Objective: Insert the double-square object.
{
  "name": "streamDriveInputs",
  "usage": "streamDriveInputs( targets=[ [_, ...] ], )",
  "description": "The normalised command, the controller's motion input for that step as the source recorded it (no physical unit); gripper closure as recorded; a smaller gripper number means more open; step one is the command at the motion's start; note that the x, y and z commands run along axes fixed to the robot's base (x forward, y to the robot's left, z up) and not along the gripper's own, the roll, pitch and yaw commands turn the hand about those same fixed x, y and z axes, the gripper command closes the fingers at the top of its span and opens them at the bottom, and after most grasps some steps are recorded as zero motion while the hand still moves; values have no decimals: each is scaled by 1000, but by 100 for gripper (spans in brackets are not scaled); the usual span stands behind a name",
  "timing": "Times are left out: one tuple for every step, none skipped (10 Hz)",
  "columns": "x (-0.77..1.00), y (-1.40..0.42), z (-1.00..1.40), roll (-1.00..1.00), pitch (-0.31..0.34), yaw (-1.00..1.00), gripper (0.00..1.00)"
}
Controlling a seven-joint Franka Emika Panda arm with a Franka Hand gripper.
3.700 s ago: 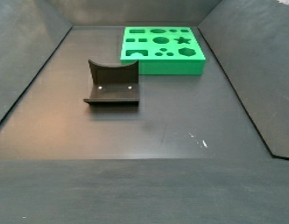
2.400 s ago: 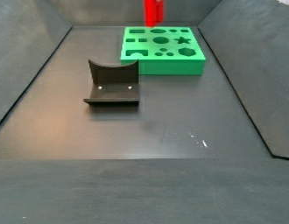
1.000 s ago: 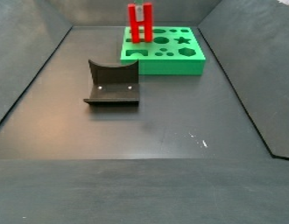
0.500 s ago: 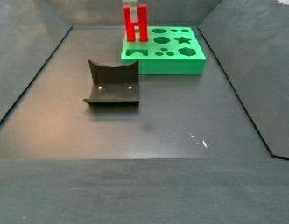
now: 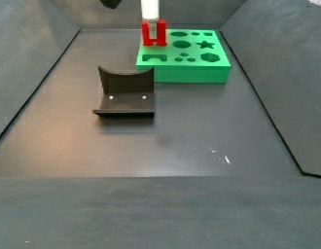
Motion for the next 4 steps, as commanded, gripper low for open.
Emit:
streamDriveInputs(
  targets=[
    [-114,-154,-306,70,-144,0,100],
    [-160,-97,-223,14,-186,0,100],
    [-89,0,-29,0,-103,0,100],
    [0,0,0,0,0,0,100]
  ],
)
